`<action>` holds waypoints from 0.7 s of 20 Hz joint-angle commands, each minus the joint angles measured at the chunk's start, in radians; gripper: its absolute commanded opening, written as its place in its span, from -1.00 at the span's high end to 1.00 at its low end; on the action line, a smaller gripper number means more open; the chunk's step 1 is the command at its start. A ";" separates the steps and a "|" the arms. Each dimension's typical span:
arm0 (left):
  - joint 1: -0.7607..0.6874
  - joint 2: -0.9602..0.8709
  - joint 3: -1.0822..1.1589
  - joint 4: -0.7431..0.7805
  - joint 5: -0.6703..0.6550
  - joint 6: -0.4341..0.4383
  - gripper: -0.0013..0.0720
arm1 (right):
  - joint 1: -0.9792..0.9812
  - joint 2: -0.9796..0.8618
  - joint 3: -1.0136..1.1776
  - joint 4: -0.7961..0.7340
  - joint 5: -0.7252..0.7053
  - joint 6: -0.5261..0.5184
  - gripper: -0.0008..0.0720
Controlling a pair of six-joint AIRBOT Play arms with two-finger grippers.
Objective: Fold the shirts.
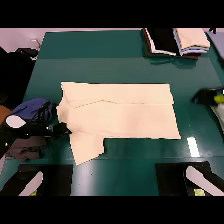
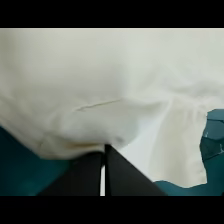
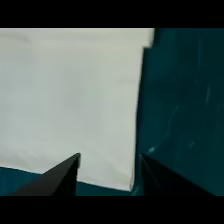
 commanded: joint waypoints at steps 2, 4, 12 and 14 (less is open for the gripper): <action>0.000 0.001 0.048 0.000 -0.031 0.034 0.91 | -0.210 0.037 -0.346 -0.051 -0.002 0.000 -0.62; 0.000 0.001 0.047 0.000 -0.036 0.043 0.91 | -0.254 -0.004 -0.446 -0.014 -0.021 -0.001 -0.45; 0.000 0.000 0.048 0.003 -0.065 0.052 0.91 | -0.097 -0.097 -0.509 0.166 -0.195 -0.042 0.07; 0.000 0.001 0.065 0.016 -0.106 0.066 0.91 | -0.040 -0.059 -0.464 0.146 -0.203 -0.042 0.64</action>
